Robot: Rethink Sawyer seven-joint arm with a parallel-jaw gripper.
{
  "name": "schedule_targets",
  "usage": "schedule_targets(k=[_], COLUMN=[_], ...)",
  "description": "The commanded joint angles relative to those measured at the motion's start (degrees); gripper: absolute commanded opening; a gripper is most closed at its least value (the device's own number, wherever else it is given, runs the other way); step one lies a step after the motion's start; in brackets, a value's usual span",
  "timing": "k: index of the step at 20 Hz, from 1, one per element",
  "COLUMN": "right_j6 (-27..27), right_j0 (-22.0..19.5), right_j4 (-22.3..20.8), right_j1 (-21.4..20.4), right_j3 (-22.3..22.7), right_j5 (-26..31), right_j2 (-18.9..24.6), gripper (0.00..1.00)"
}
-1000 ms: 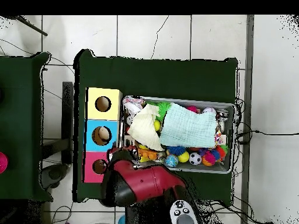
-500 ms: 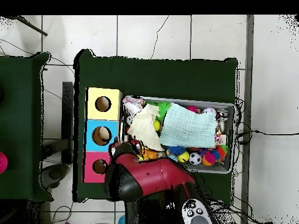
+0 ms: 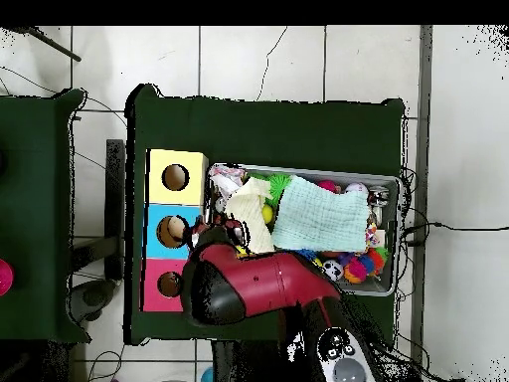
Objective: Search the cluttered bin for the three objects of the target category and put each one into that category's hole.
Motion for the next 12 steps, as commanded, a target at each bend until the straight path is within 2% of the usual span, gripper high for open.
schedule_targets(k=[1,5,12], right_j6=[-2.85,-3.84,-6.99], right_j0=[-2.27,-3.61,-8.16], right_j4=[-5.18,-5.77,-7.77], right_j1=[2.85,3.44,5.28], right_j3=[-6.08,-7.40,-9.87], right_j5=[3.26,4.00,6.10], right_j2=[3.02,3.75,7.59], gripper=[1.00,1.00,1.00])
